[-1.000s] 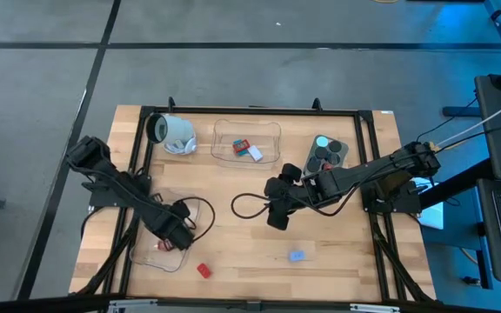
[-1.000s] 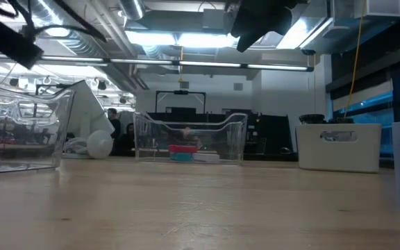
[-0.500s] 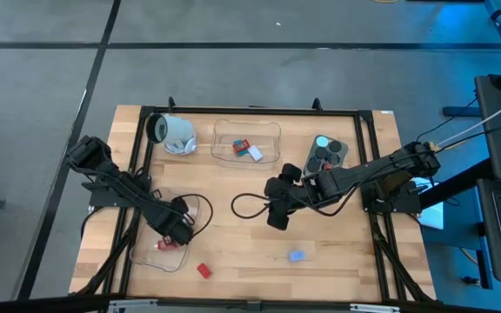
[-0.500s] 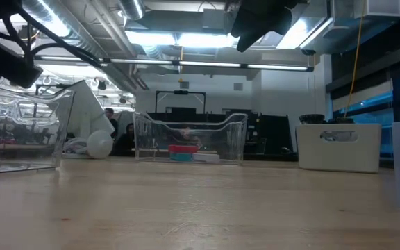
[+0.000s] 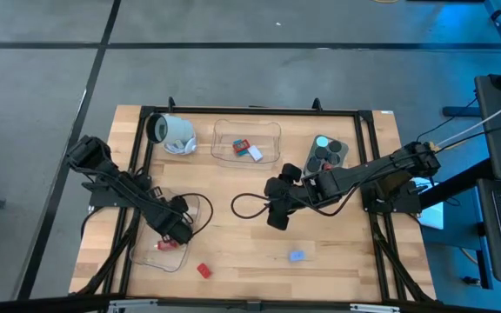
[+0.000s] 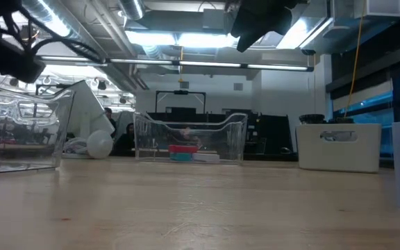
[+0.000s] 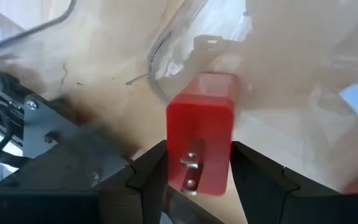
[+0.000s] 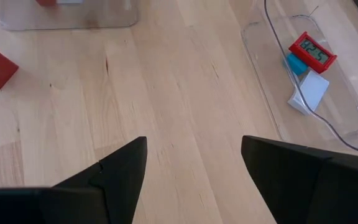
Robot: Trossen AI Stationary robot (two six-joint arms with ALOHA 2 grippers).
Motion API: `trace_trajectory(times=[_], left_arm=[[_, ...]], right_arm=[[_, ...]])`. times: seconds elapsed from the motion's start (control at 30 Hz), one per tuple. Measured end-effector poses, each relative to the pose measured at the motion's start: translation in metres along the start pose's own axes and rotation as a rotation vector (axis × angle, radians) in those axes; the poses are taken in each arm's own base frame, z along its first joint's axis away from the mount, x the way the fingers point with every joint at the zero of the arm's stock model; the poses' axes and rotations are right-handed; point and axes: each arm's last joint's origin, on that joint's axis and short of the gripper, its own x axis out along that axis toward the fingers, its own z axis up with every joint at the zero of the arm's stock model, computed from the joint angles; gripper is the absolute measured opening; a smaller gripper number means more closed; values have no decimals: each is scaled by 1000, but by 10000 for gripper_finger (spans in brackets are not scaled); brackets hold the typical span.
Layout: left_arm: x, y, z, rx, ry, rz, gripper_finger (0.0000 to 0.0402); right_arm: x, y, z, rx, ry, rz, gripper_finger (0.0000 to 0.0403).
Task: Pick & Place Office items
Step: Put the top red USB adapter into the left clear bin, then put the red USB adapter into the left clear bin
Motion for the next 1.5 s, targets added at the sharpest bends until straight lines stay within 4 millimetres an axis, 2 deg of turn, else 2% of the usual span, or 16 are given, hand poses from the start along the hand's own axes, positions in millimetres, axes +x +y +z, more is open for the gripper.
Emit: trace_trajectory(times=[0.23, 0.43, 0.57, 0.77, 0.9, 1.0, 1.17, 1.5], left_arm=[[-22, 1, 2, 39, -29, 27, 165], [-58, 8, 3, -18, -82, 92, 166], [-85, 3, 6, -44, -182, 14, 166], [-110, -32, 6, 128, -470, -267, 166], [-123, -64, 0, 293, -639, -484, 166], [-134, -79, -6, 362, -748, -612, 167], [-137, -96, -17, 443, -835, -653, 167], [-114, -118, -19, 460, -779, -588, 167]], right_arm=[[0, 0, 0, 0, 0, 0, 265], [0, 0, 0, 0, -1, 0, 265], [0, 0, 0, 0, -1, 0, 265], [0, 0, 0, 0, -1, 0, 265], [0, 0, 0, 0, -1, 0, 265], [0, 0, 0, 0, -1, 0, 265], [0, 0, 0, 0, -1, 0, 265], [0, 0, 0, 0, -1, 1, 265]])
